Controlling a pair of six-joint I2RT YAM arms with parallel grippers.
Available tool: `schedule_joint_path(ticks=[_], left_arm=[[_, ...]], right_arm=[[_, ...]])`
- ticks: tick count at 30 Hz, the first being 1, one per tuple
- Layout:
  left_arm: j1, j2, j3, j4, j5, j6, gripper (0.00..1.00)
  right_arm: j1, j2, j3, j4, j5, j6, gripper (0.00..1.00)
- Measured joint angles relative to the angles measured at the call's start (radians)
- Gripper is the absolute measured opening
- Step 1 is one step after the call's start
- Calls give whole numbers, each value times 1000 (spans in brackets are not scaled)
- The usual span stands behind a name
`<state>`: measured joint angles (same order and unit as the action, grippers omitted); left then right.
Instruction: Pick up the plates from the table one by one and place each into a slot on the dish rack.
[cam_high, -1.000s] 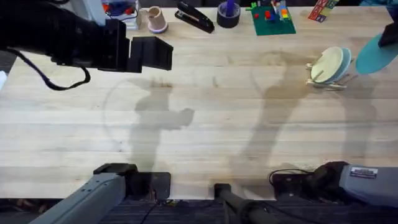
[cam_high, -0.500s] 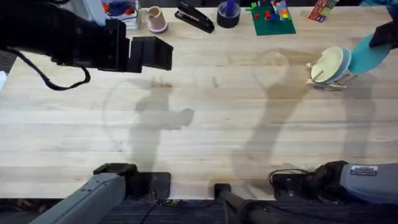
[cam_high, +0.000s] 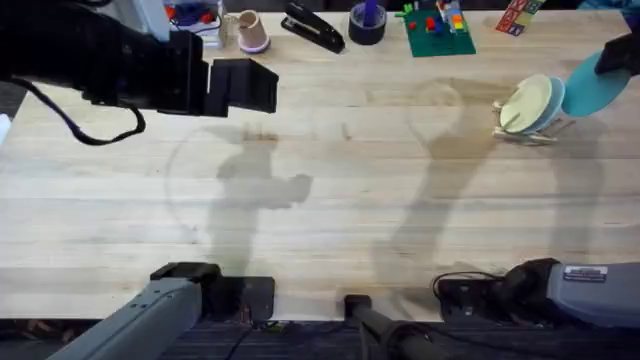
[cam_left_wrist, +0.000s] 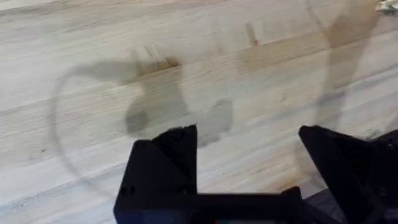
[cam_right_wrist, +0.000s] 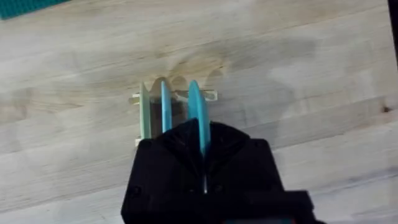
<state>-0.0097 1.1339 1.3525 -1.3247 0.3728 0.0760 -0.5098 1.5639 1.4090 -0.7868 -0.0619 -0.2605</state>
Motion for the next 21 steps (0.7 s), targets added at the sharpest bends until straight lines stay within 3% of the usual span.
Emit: schedule_joint_path(ticks=[21], left_arm=[[0, 0, 0, 0, 0, 0, 994]], right_arm=[[0, 0, 0, -3, -44, -44, 31]])
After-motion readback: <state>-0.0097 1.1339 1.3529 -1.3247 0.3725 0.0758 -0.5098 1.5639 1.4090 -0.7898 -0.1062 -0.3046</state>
